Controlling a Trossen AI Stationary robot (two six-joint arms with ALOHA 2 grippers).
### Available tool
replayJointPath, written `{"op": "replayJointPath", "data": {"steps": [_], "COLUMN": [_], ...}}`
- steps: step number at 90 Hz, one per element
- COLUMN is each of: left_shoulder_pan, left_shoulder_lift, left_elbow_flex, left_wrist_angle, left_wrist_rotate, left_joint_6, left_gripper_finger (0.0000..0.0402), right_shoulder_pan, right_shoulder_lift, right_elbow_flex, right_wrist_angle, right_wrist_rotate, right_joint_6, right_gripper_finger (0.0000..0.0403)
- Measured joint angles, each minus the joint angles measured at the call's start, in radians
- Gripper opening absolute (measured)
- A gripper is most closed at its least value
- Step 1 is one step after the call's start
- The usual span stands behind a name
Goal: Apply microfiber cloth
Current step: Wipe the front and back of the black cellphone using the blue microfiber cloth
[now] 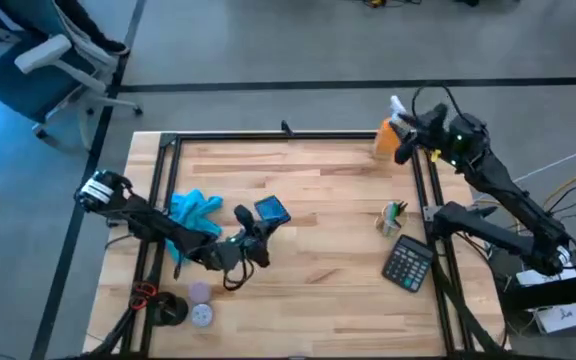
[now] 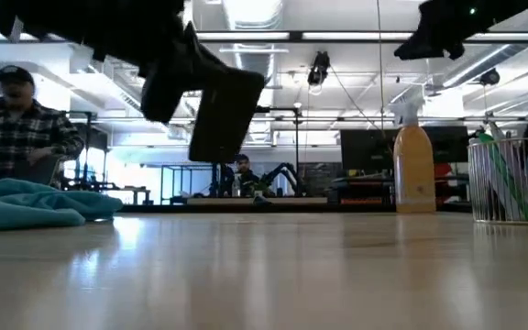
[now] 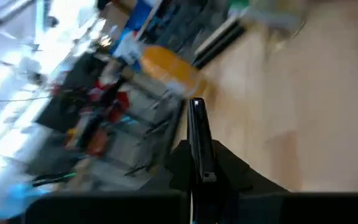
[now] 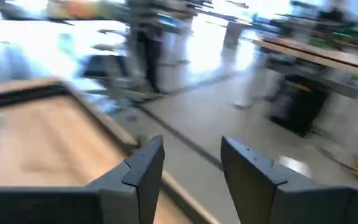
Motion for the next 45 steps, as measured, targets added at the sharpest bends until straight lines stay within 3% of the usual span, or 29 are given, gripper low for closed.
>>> {"op": "replayJointPath", "data": {"steps": [7,18,45], "left_shoulder_pan": [0.035,0.092,0.219], "left_shoulder_lift": [-0.037,-0.090,-0.175], "left_elbow_flex": [0.000,-0.001,-0.001], "left_wrist_angle": [-0.027,-0.094,-0.152], "left_wrist_rotate": [0.069,0.084,0.316], "left_joint_6": [-0.120,-0.240,-0.411], "left_gripper_finger": [0.0010,0.0010,0.0010], "right_shoulder_pan": [0.062,0.172,0.424], "right_shoulder_lift": [0.011,0.046,0.239], "right_elbow_flex": [-0.004,-0.005,-0.021], "right_wrist_angle": [-0.006,-0.001,0.058], "right_wrist_rotate": [-0.085,-0.177,-0.191], "right_joint_6": [-0.005,-0.016,-0.042], "right_gripper_finger": [0.0130,0.0125,0.0156]}}
